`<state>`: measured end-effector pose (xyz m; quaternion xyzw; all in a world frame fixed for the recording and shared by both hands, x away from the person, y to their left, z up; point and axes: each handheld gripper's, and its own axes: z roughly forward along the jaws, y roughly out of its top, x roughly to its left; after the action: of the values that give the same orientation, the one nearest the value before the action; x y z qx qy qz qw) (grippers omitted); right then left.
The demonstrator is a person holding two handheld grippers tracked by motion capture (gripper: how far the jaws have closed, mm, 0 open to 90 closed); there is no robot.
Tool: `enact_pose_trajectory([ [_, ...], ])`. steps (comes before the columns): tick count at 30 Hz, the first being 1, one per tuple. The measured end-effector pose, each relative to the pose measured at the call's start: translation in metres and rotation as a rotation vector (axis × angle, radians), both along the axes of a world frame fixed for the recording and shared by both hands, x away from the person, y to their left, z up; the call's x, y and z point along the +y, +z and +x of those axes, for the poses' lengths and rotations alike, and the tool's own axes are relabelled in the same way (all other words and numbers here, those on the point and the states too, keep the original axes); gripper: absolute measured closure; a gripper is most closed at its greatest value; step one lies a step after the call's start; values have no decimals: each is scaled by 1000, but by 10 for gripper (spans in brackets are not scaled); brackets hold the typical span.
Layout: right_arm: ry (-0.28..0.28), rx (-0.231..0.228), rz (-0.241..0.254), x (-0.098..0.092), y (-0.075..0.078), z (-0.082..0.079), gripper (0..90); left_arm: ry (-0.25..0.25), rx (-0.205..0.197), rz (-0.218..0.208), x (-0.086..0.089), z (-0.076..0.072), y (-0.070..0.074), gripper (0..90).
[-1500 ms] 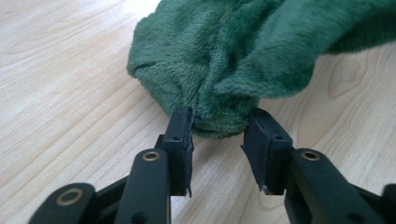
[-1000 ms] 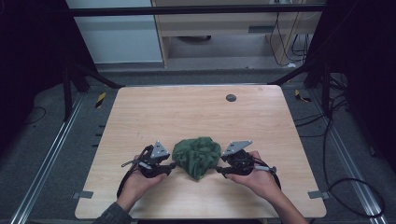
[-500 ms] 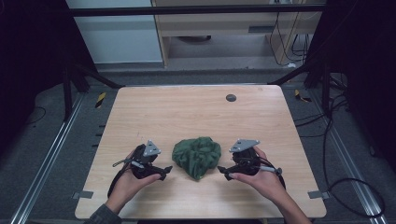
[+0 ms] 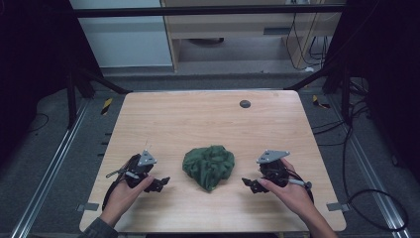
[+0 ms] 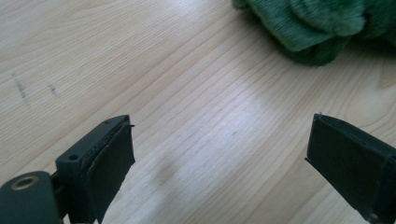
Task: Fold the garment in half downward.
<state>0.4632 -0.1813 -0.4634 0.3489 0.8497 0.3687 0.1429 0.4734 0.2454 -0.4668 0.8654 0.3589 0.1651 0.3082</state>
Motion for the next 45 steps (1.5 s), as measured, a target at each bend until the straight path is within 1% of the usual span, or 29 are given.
enact_pose_trajectory([
  [2, -17, 9, -7, -6, -3, 2, 91, 16, -6, 7, 5, 1, -2, 72],
  [4, -35, 15, -5, -12, -4, 3, 99, 23, -2, 27, 11, 2, -4, 74],
  [5, -49, 19, -5, -19, -5, 5, 103, 37, -1, 35, 18, 3, -7, 75],
  [6, -49, 19, -5, -19, -5, 5, 103, 37, -1, 35, 18, 3, -7, 75],
  [7, -61, 34, -8, -25, -6, 7, 107, 43, -2, 38, 21, 5, -8, 75],
  [9, -70, 35, -9, -27, -7, 9, 109, 59, -7, 45, 28, 7, -10, 75],
  [11, -87, 43, -14, -34, -11, 14, 111, 77, -10, 42, 35, 9, -12, 75],
  [13, -93, 42, -19, -36, -12, 15, 112, 86, -12, 39, 40, 10, -14, 75],
  [15, -109, 51, -9, -39, -14, 19, 111, 102, -19, 34, 46, 11, -15, 75],
  [18, -138, 53, -4, -42, -18, 28, 111, 142, -21, -6, 54, 19, -17, 75],
  [19, -170, 54, -5, -44, -20, 35, 111, 158, -20, -16, 57, 22, -18, 75],
  [20, -170, 54, -5, -44, -20, 35, 111, 171, -23, -23, 60, 25, -19, 75],
  [21, -184, 48, -1, -45, -22, 38, 111, 189, -32, -34, 62, 27, -20, 75],
  [23, -227, 47, 7, -45, -24, 46, 107, 214, -37, -55, 65, 33, -23, 75],
  [24, -227, 47, 7, -45, -24, 46, 107, 225, -39, -64, 66, 35, -24, 75],
  [25, -246, 56, 12, -45, -25, 49, 103, 232, -41, -71, 66, 37, -25, 75],
  [28, -258, 58, 9, -45, -27, 52, 98, 246, -46, -79, 66, 41, -28, 75],
  [32, -290, 59, 8, -44, -32, 56, 98, 244, -51, -75, 63, 45, -32, 74],
  [33, -308, 61, 13, -45, -34, 58, 98, 247, -49, -81, 62, 46, -34, 74],
  [34, -308, 61, 13, -45, -34, 58, 98, 253, -46, -90, 61, 47, -35, 74],
  [35, -323, 62, 22, -44, -36, 60, 98, 257, -39, -89, 60, 48, -36, 71],
  [36, -323, 62, 22, -44, -36, 60, 98, 260, -35, -84, 59, 49, -37, 71],
  [37, -330, 57, 23, -45, -37, 61, 98, 263, -39, -81, 57, 49, -39, 66],
  [38, -339, 60, 31, -44, -37, 62, 98, 262, -42, -81, 56, 50, -39, 52],
  [39, -352, 65, 46, -43, -39, 63, 98, 262, -44, -82, 55, 50, -39, 56],
  [42, -358, 63, 47, -42, -40, 65, 93, 264, -51, -91, 53, 51, -40, 45],
  [45, -373, 48, 43, -38, -42, 65, 77, 268, -52, -91, 53, 53, -41, 38],
])
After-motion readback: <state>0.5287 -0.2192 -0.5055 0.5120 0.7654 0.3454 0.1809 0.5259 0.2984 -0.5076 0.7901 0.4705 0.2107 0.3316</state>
